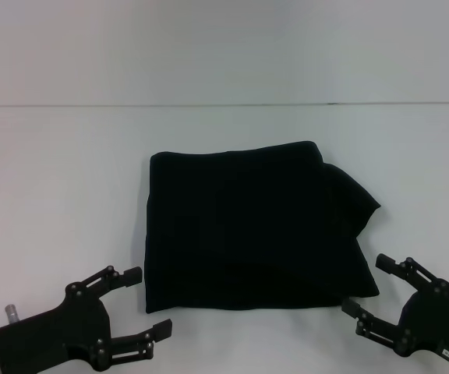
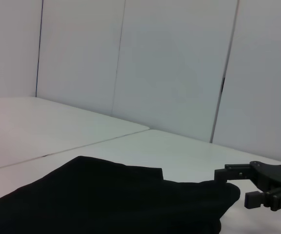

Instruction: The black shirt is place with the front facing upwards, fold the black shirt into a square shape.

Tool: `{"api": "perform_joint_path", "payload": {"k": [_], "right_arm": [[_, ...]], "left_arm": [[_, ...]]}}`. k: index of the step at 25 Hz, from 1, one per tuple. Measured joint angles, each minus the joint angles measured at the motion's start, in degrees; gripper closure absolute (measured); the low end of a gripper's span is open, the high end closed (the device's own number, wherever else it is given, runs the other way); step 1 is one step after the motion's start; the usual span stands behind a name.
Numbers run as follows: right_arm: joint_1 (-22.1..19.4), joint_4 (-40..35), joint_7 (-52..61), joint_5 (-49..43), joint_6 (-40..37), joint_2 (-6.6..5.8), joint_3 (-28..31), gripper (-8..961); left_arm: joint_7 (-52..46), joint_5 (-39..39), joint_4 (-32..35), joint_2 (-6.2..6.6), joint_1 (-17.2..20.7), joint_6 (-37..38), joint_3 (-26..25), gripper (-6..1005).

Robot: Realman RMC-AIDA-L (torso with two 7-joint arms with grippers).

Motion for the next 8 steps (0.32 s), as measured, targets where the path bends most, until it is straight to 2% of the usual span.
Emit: {"api": "perform_joint_path", "payload": {"k": [8], "right_arm": [[0.34,0.02,-0.02,0.26,0.04,-0.11,0.16,39]], "left_arm": [[-0.12,0.00,-0.01,-0.01,0.00,0.11,0.14,53]]}}
